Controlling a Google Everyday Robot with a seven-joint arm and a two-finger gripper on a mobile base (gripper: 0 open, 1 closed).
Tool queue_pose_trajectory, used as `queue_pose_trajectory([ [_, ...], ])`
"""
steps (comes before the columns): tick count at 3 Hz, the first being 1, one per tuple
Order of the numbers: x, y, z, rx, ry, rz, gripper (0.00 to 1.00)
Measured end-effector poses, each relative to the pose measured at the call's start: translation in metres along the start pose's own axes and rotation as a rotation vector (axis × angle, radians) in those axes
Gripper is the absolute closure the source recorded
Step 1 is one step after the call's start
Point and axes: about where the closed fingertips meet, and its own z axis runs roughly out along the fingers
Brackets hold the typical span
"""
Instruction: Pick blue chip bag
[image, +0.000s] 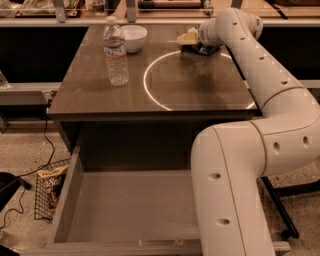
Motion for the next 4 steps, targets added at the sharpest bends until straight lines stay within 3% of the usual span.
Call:
queue_pose_trajectory([
  [3, 0.0060, 0.0047, 0.0071, -0.005, 0.011, 0.000, 0.92],
  [4, 0.0076, 0.0064, 0.0090, -0.008, 0.014, 0.000, 1.00],
])
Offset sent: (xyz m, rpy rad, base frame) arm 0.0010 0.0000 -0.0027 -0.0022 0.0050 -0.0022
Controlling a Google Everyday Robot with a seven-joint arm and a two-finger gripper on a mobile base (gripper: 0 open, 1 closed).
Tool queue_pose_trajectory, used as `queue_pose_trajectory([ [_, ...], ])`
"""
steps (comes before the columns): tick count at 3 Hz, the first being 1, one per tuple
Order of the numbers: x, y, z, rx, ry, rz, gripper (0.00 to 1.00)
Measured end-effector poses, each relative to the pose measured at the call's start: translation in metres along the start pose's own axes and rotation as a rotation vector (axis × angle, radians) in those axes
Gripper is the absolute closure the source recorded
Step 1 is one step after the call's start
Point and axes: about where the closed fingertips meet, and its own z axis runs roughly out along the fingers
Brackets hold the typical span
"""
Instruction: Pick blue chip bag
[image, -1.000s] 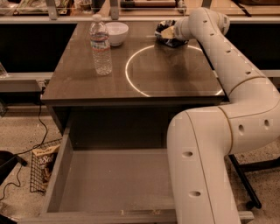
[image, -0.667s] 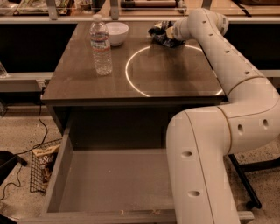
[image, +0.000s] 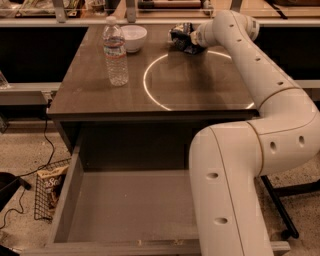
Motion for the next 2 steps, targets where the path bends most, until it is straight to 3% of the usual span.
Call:
queue_pose_trajectory([
  [1, 0.000, 0.000, 0.000, 0.000, 0.000, 0.000, 1.00],
  [2, -0.016, 0.004, -0.013, -0.016, -0.011, -0.023, 1.00],
])
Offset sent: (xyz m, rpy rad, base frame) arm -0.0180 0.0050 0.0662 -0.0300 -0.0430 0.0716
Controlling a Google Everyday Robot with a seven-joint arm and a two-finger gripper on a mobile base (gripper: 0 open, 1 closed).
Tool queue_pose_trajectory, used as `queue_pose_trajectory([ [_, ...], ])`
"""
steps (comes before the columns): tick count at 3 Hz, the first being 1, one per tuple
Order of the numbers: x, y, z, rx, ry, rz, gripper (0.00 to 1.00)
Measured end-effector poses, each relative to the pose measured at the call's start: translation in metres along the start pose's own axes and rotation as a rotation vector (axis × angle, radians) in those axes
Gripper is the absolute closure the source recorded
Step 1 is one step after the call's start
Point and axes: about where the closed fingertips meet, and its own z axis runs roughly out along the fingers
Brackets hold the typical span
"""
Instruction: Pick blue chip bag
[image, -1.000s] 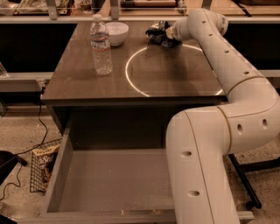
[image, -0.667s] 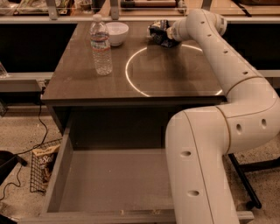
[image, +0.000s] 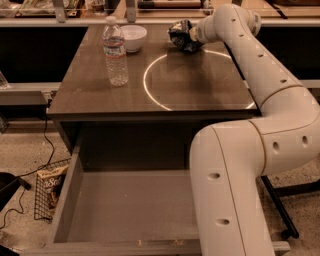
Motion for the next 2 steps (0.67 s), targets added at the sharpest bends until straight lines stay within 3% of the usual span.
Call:
queue_pose_trajectory([
  [1, -0.028, 0.001, -0.032, -0.011, -0.009, -0.058, 1.00],
  [2, -0.066, -0.001, -0.084, -0.015, -0.048, -0.110, 1.00],
])
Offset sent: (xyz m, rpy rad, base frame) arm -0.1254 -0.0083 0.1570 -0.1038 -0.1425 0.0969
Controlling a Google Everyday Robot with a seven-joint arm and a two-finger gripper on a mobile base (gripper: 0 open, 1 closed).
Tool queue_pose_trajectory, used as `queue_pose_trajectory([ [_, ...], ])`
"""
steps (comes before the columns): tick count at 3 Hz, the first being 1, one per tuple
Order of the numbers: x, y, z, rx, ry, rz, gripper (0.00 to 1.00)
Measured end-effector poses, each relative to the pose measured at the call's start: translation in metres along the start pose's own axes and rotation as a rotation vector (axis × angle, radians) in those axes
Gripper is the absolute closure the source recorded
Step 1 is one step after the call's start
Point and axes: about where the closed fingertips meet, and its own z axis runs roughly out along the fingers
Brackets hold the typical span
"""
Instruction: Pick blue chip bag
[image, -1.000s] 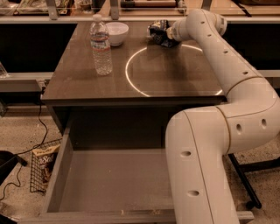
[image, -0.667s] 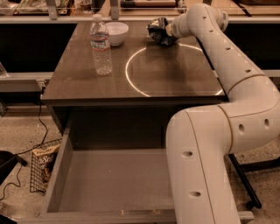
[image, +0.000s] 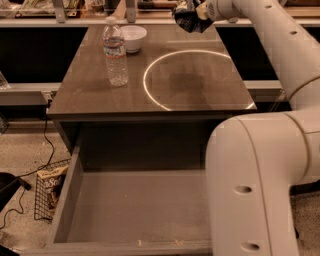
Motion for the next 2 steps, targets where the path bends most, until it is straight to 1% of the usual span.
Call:
queue_pose_trajectory([
  [1, -0.0277, 0.0042, -0.0856, -0.019, -0.080, -0.008, 1.00],
  [2, -0.0277, 0.0042, -0.0855, -0.020, -0.080, -0.008, 1.00],
])
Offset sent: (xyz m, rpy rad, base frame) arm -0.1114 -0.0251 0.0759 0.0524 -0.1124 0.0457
